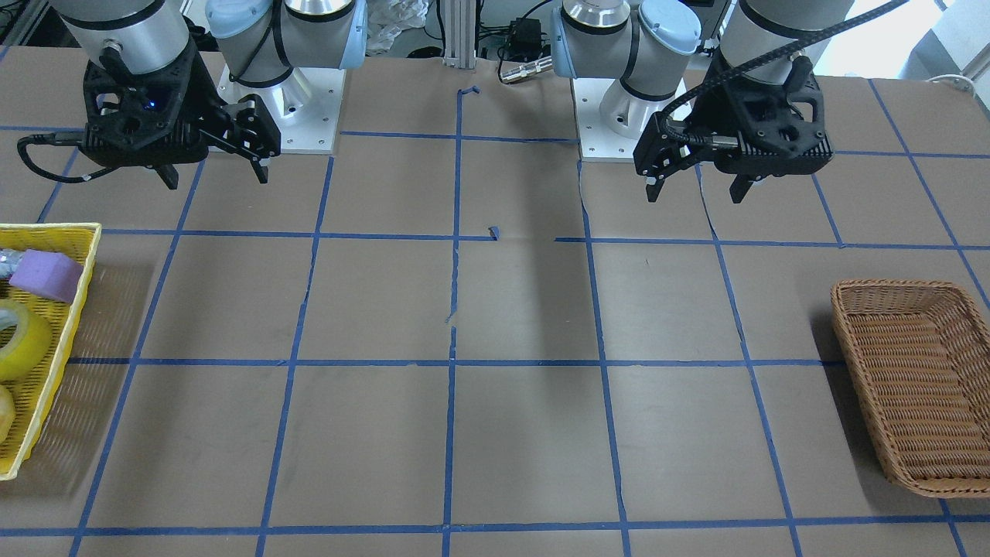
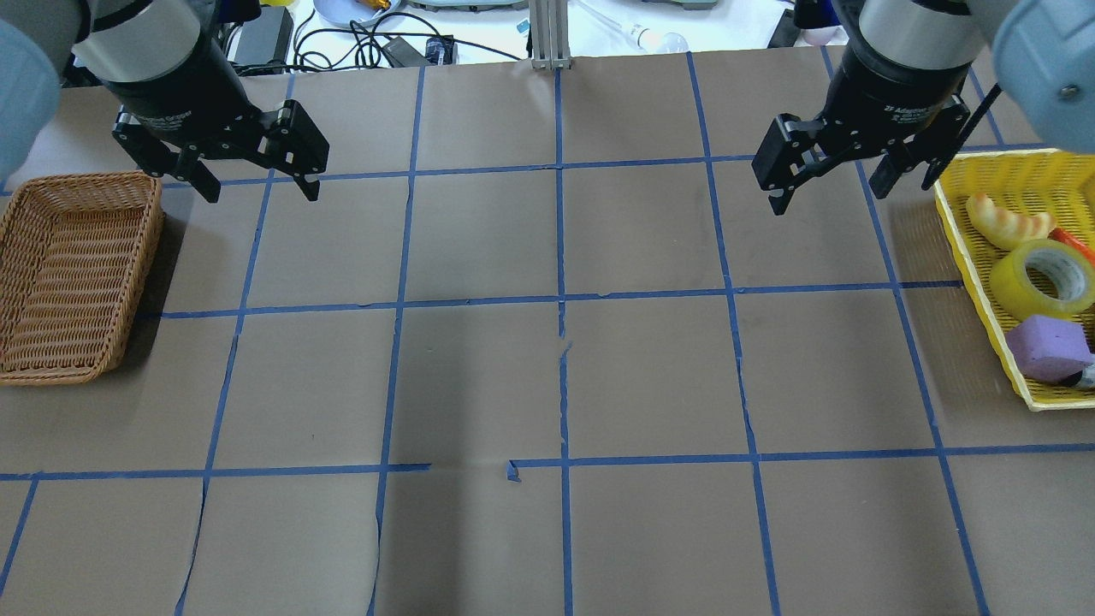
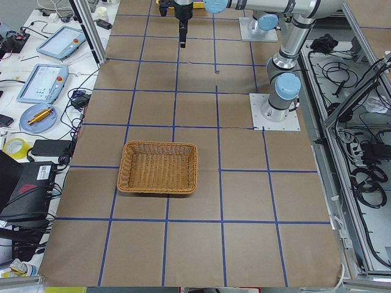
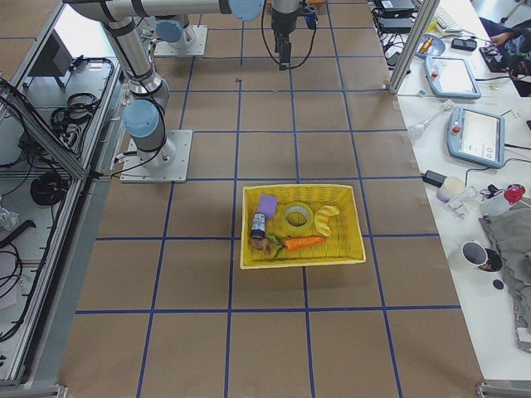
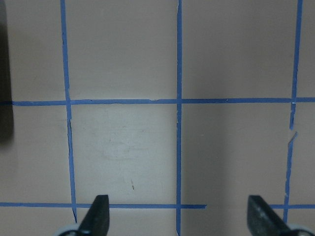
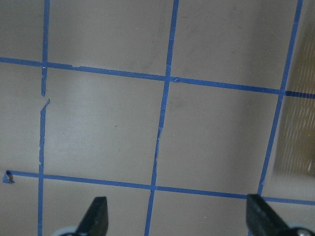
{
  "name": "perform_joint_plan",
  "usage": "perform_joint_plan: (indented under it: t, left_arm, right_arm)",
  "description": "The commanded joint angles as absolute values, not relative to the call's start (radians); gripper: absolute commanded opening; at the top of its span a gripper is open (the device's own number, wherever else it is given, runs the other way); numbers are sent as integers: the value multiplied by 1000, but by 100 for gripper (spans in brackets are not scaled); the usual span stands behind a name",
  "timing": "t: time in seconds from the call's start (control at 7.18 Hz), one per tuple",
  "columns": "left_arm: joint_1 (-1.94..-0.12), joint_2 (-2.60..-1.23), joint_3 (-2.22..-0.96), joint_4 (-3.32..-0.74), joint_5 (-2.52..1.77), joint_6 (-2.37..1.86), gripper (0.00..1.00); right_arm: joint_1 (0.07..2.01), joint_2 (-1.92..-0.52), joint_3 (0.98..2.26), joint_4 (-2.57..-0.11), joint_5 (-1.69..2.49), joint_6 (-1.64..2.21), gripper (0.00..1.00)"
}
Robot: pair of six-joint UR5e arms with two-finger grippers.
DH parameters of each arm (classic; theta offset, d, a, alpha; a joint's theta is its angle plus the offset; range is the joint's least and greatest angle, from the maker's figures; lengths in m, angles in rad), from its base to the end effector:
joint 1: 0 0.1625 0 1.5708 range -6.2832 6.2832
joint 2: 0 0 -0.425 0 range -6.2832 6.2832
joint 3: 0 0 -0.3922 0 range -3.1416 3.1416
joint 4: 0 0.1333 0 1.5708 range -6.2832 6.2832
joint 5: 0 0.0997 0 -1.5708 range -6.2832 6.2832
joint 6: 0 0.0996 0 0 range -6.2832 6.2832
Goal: Transfer tape with both arms
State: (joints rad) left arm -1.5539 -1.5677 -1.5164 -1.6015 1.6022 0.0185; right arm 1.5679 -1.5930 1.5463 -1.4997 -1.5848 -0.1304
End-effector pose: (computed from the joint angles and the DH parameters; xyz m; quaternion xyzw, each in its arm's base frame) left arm -0.1218 -0.4947 0.5132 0.0006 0.9998 -0.0131 0.0159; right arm 0.1305 -0.4800 0.5037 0.0638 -0.9979 -0.0126 0.0062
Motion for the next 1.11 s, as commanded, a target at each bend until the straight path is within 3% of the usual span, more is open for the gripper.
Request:
perform_joint_plan:
  t: [0.0,0.98]
  left_arm:
    - [-1554,-1568,-1516,-1601,1603,18,100]
    - [-1554,-1565,-1519,-1601,1609,20,100]
  right_arm:
    - [1569,-1594,1548,-1500,-1583,-129,100]
    - [1571,-1594,1555,-1500,-1586,-121,100]
